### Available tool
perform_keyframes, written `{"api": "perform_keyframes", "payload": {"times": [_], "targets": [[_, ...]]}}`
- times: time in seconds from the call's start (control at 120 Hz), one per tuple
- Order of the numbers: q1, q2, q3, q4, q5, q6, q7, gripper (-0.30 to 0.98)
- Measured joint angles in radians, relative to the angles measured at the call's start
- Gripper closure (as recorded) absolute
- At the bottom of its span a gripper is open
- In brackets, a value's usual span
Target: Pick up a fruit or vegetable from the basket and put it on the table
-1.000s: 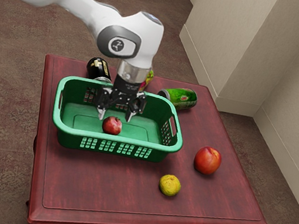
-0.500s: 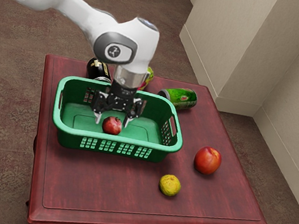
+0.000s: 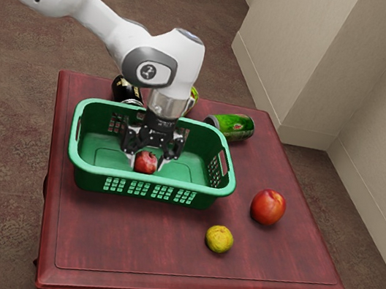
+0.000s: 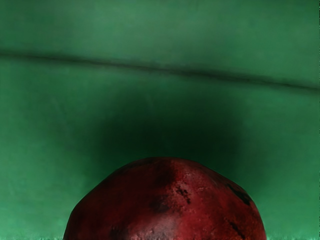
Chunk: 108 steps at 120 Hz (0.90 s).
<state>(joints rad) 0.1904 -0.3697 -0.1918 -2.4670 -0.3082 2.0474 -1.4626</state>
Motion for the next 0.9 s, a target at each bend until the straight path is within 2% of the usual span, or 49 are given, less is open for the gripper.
{"api": "perform_keyframes", "payload": {"times": [0.075, 0.217, 0.4, 0.592, 0.708, 0.817, 0.9], "targets": [[0.001, 0.0, -0.007, 0.0, -0.002, 0.002, 0.001, 0.31], [0.002, -0.01, -0.018, 0.012, 0.003, 0.004, -0.002, 0.31], [0.003, -0.011, -0.061, 0.231, 0.124, 0.005, -0.01, 0.32], [-0.005, 0.192, -0.218, 0.563, 0.229, 0.005, -0.029, 0.32], [-0.047, 0.35, -0.232, 0.713, 0.278, 0.006, -0.041, 0.32], [-0.078, 0.432, -0.228, 0.783, 0.315, 0.006, -0.049, 0.32], [-0.076, 0.447, -0.221, 0.791, 0.328, 0.01, -0.054, 0.19]]}}
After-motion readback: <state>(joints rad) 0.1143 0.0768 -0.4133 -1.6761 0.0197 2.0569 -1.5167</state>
